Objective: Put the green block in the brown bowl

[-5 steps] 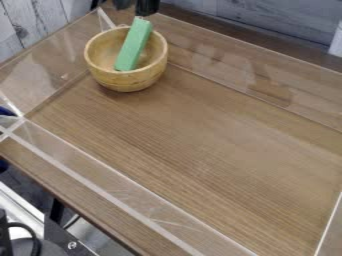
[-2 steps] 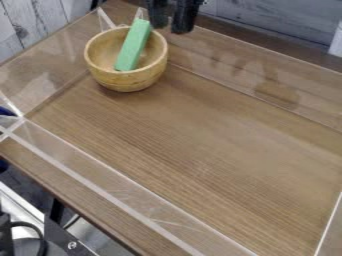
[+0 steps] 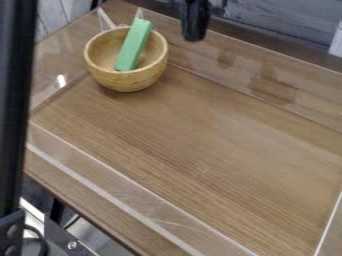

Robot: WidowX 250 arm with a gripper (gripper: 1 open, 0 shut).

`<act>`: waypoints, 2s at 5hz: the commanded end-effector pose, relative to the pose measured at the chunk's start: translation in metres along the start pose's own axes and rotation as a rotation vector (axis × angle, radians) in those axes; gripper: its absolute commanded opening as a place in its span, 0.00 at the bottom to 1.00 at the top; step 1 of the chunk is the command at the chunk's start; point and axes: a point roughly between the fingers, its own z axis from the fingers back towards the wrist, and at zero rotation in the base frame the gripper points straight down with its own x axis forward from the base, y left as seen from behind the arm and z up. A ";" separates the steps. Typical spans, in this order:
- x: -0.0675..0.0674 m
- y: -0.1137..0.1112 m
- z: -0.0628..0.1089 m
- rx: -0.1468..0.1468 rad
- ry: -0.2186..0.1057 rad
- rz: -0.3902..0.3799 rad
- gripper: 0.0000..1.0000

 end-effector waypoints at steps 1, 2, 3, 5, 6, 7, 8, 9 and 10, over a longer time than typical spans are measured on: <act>0.002 -0.009 0.022 0.070 -0.059 -0.013 0.00; 0.002 -0.015 0.018 0.101 -0.034 -0.018 1.00; -0.001 -0.020 0.023 0.113 -0.033 0.000 1.00; -0.014 -0.018 0.036 0.101 -0.113 -0.050 0.00; -0.029 -0.024 0.061 0.079 -0.121 -0.068 0.00; -0.035 -0.022 0.069 0.067 -0.112 -0.063 0.00; -0.036 -0.014 0.060 0.056 -0.106 -0.023 0.00; -0.036 -0.010 0.052 0.050 -0.100 0.009 1.00; -0.035 -0.001 0.046 0.043 -0.098 0.041 0.00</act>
